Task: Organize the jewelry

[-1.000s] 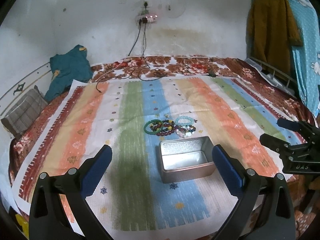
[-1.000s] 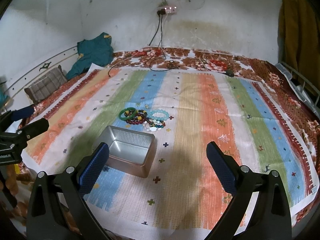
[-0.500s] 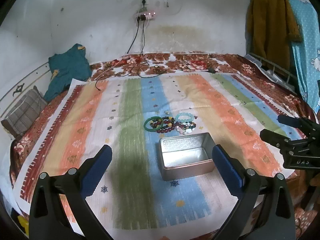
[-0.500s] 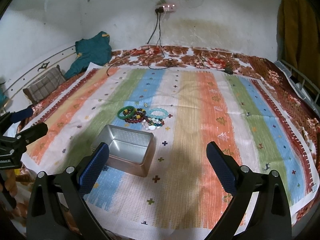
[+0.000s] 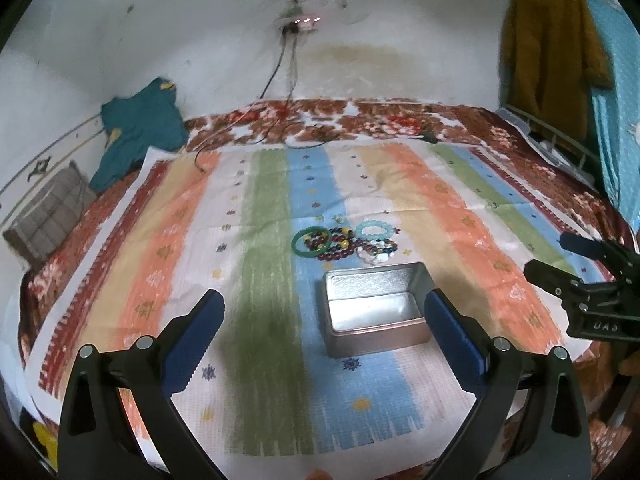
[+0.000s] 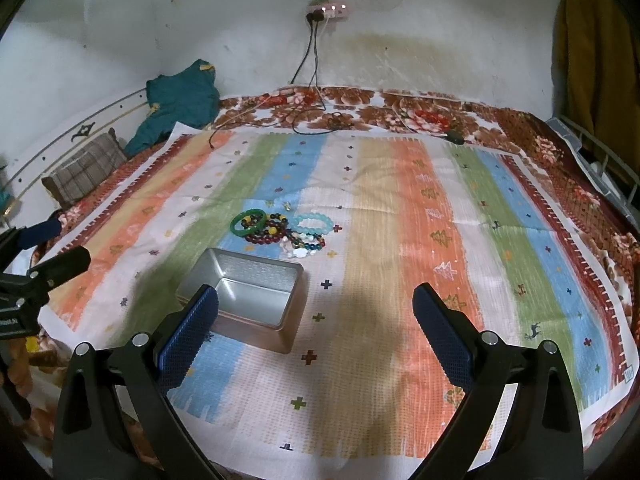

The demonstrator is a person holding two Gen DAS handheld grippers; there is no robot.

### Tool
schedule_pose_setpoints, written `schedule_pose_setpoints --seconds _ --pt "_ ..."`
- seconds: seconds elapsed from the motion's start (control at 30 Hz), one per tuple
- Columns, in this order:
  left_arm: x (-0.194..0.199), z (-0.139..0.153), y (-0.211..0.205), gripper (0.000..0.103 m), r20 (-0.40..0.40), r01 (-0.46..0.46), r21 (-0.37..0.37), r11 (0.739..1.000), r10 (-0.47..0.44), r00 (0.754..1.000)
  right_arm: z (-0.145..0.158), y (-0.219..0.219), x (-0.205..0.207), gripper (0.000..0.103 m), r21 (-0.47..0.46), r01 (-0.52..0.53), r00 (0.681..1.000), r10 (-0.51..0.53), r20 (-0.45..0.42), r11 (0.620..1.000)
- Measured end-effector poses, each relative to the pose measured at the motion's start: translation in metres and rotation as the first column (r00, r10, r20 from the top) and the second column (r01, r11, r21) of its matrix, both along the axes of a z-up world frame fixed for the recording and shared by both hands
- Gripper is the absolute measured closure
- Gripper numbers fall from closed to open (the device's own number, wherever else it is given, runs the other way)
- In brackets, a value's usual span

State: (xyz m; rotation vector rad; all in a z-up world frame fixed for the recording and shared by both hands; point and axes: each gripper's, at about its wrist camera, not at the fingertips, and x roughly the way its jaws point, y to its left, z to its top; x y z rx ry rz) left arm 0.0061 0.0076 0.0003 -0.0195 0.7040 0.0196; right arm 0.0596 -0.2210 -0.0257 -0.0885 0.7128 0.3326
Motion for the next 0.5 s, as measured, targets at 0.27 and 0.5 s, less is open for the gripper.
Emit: schedule_pose_setpoints --seconds 0.27,0.5 --pt "0.009 -0.007 0.014 0.006 -0.057 -0.052 -0.049 0.997 0.050 0.997 0.001 0.005 0.007 0.004 -0.009 -0.001 1.000 0.001 -0.014 1.000" --pt "0.018 -0.011 0.021 0.006 -0.081 -0.080 -0.034 0.996 0.077 0.994 0.002 0.010 0.020 0.004 -0.028 -0.007 1.000 0.006 -0.030 1.000"
